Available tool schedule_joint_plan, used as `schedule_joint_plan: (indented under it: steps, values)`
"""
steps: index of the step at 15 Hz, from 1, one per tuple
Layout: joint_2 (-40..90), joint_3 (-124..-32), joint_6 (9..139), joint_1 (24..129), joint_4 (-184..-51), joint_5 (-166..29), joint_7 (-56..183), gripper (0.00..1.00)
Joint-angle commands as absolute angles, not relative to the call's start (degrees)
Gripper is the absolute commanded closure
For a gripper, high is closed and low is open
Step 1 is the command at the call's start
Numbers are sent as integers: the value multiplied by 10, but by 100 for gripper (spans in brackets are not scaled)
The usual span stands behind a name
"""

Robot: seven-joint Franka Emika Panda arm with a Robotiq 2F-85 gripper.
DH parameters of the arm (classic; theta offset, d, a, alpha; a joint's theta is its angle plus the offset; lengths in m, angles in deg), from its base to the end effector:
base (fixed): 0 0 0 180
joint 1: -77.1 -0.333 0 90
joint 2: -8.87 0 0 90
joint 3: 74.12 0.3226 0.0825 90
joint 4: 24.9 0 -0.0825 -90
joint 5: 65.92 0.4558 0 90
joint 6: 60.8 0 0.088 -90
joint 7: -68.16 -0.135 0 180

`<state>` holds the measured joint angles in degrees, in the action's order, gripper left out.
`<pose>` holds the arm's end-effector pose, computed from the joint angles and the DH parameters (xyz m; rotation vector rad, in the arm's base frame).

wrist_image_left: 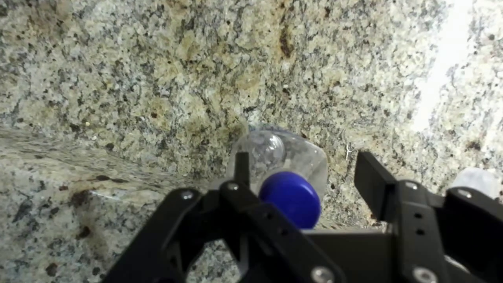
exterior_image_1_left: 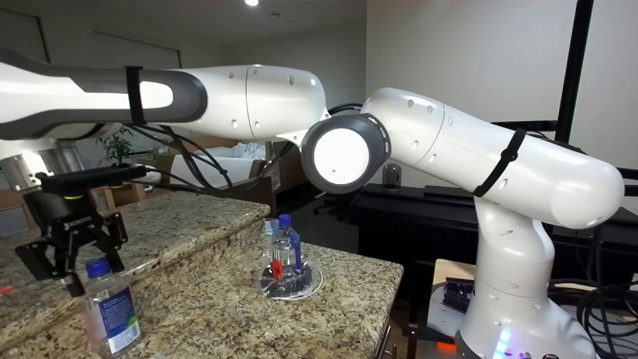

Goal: Put the full water bottle in between the tape and the empty one on the top part of the counter

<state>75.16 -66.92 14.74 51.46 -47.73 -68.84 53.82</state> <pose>0.7385 0.3937 0.3266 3.0679 0.3926 -0.3749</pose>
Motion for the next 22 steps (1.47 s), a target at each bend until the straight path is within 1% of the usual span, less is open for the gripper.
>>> schedule_joint_plan:
  steps: [1,4,5,8,9,17,21,22]
  values:
    - [744,-669,164,516,-494,-690,548,59]
    - [743,-669,166,516,-495,-690,548,80]
    - [742,-669,166,516,-495,-690,548,84]
    - [740,-670,164,515,-496,-691,548,86]
    - [739,-671,162,515,-496,-692,549,85]
    - [724,-671,136,513,-494,-695,560,84]
    - [709,-669,101,516,-490,-694,578,84]
    - [733,-682,64,510,-436,-684,590,84]
